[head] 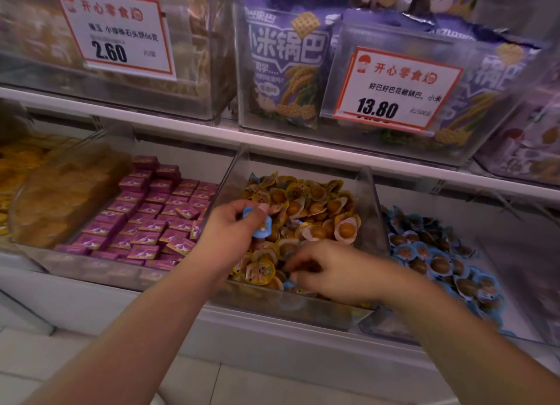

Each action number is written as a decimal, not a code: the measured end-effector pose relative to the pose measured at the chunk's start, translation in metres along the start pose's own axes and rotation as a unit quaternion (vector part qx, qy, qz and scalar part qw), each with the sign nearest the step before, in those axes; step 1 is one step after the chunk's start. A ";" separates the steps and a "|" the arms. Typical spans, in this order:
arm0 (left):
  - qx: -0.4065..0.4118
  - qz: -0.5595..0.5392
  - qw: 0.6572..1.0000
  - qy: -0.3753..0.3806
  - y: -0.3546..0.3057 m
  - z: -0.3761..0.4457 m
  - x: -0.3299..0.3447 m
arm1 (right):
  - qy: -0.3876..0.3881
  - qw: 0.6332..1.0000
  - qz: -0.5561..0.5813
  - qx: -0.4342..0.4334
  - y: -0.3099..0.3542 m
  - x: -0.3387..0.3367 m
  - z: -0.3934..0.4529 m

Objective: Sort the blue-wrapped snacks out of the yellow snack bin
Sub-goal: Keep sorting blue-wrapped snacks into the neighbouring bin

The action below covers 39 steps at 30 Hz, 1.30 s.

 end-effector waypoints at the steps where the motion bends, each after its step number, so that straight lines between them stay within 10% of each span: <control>1: -0.002 0.000 1.000 0.003 0.001 0.000 0.001 | 0.016 0.999 -0.032 -0.018 0.004 0.004 -0.001; 23: 0.009 0.038 0.999 0.029 0.005 -0.001 -0.007 | 0.021 0.949 -0.314 0.031 0.003 0.019 0.029; 31: 0.021 0.041 0.999 0.020 0.001 -0.003 -0.006 | -0.191 0.980 0.030 0.055 -0.009 -0.022 0.007; 34: 0.107 0.040 0.993 -0.003 -0.017 -0.008 0.002 | -0.244 0.899 0.346 0.114 -0.010 -0.025 0.000; 39: 0.245 0.100 0.964 0.010 -0.037 -0.037 0.034 | -0.058 0.629 0.775 0.025 0.036 -0.005 -0.008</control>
Point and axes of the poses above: each hand's wrist, its own z-axis towards the middle knuckle, its own x-axis out of the palm, y = z × x, the point moved 6 cm from there along z, towards the middle knuckle, and after that the axes turned 6 degrees about -z, right-handed, at the moved point
